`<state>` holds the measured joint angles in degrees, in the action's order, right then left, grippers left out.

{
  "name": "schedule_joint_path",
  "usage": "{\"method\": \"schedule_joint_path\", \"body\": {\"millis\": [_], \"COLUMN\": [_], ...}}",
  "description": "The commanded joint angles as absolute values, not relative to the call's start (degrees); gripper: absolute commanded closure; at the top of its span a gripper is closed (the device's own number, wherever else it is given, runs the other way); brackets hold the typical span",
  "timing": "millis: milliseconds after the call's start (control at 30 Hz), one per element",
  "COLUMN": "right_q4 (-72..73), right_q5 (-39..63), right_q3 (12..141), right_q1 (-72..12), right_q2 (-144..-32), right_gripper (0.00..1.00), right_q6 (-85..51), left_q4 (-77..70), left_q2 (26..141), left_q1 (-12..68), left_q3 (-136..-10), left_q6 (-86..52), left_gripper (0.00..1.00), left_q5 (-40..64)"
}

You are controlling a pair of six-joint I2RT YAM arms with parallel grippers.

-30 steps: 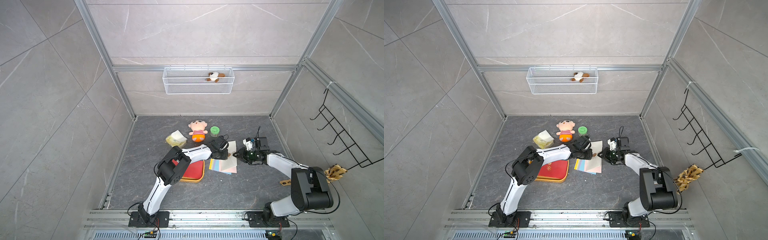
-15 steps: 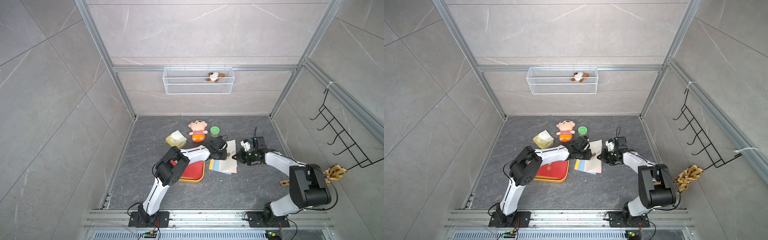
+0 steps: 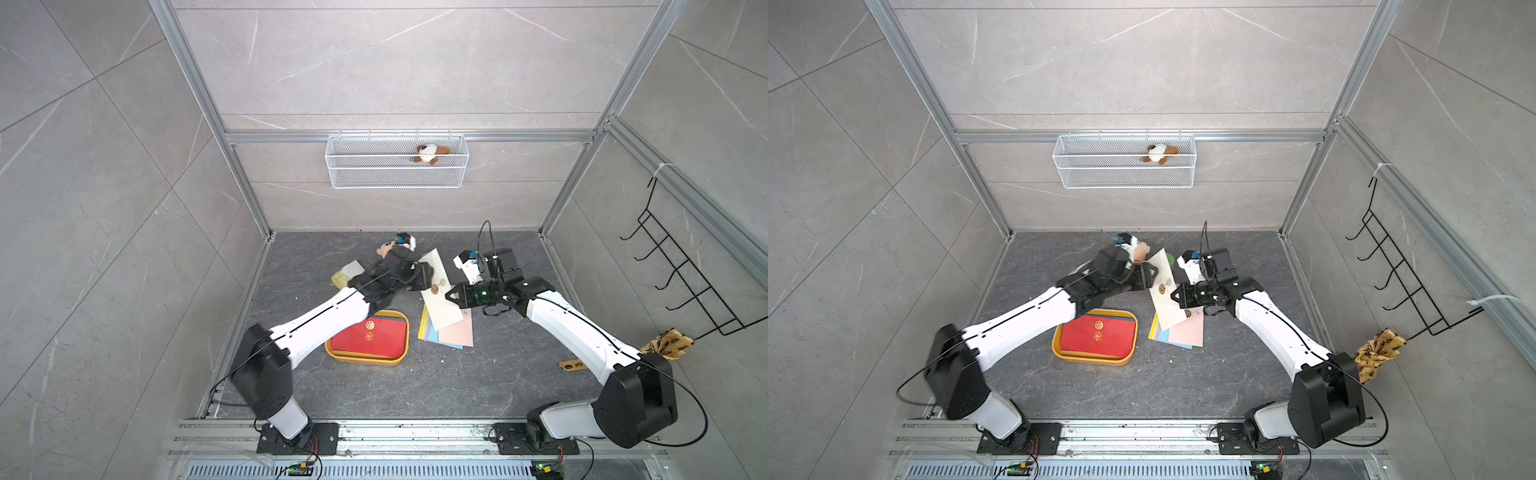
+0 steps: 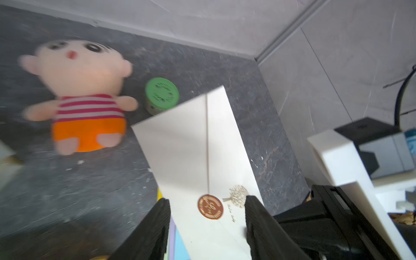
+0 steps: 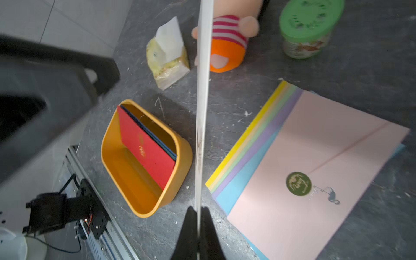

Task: Put the sealed envelopes into the storage box
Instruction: Pick up the envelope from the center of the board, then place the envelope in the storage box.

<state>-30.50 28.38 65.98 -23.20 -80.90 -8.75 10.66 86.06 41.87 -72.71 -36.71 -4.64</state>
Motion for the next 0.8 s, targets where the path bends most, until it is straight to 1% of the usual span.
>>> {"method": "schedule_joint_path", "body": {"millis": [0,167,333,400,500,600,767], "right_q4": [-36.43,-43.36,-55.86,-59.41,-63.13,-65.69,-67.92], "right_q5": [28.19,30.53,24.82,23.02,19.44,18.27,17.12], "right_q3": [70.65,78.8,93.25,98.38,105.48,111.56,117.3], "right_q1": [-27.37,-34.45,-43.62,-45.82,-48.56,-49.6,-50.92], "right_q2": [-82.17,-87.79,-99.38,-103.77,-109.43,-113.65,-118.38], "right_gripper": [1.0,1.0,1.0,1.0,1.0,1.0,1.0], "right_q6": [0.15,9.64,19.54,21.84,24.21,25.29,26.87], "left_q4": [14.76,21.93,27.68,28.79,29.57,30.61,31.2], "left_q2": [76.41,63.02,54.47,51.76,48.59,47.68,46.38], "left_q1": [36.3,28.45,26.15,26.02,25.75,25.65,25.57], "left_q3": [-65.96,-59.66,-56.34,-55.02,-53.32,-52.59,-51.77], "left_q6": [-36.85,-34.13,-30.64,-30.3,-29.89,-29.45,-29.11], "left_gripper": [0.41,0.39,0.38,0.38,0.37,0.37,0.37], "left_q5": [-6.38,-7.37,-10.73,-12.62,-14.18,-14.65,-15.03]}}
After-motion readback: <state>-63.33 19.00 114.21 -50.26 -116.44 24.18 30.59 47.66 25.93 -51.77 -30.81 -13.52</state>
